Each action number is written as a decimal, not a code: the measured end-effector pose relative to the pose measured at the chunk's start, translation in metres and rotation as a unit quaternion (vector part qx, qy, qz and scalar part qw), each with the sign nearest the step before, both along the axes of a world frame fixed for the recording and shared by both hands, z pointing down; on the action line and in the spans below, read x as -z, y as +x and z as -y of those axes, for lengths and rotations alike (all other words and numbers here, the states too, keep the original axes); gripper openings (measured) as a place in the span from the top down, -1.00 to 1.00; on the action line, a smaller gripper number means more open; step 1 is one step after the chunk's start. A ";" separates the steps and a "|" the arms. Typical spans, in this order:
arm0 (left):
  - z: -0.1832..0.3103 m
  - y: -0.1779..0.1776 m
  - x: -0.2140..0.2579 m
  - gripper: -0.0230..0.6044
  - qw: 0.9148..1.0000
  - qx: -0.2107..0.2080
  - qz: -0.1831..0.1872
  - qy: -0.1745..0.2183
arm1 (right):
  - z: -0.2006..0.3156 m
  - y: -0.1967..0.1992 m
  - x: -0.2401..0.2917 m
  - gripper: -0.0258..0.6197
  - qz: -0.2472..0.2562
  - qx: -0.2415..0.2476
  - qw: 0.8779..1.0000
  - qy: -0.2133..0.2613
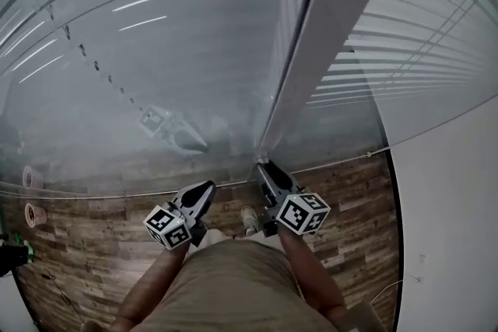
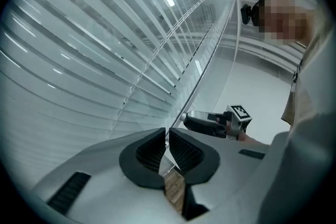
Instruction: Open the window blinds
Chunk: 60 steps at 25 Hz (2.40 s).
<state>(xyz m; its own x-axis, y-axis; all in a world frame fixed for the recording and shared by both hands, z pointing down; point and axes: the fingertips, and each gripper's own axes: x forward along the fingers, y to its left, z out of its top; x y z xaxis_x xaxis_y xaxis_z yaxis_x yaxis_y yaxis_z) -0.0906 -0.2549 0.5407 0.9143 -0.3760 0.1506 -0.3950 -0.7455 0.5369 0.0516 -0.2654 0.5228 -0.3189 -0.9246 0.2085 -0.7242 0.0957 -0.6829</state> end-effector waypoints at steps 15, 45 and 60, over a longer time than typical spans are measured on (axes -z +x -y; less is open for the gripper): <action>0.033 -0.012 -0.012 0.88 0.999 -0.018 0.009 0.030 | 0.017 0.036 -0.026 0.52 -0.227 -0.058 0.971 -0.049; 0.019 -0.023 -0.018 0.88 0.998 -0.063 0.007 0.024 | 0.011 0.040 -0.027 0.52 0.113 -0.089 0.990 -0.012; 0.018 -0.017 -0.023 0.88 0.998 -0.057 0.009 0.020 | 0.011 0.025 -0.017 0.53 -0.346 -0.073 0.935 0.003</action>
<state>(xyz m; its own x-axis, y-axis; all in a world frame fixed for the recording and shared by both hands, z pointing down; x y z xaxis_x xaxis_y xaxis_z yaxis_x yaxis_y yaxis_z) -0.1075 -0.2725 0.5636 0.9489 -0.2751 0.1545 -0.3153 -0.8066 0.4999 0.0763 -0.2768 0.5399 0.0205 -0.9492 0.3140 -0.9983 -0.0363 -0.0446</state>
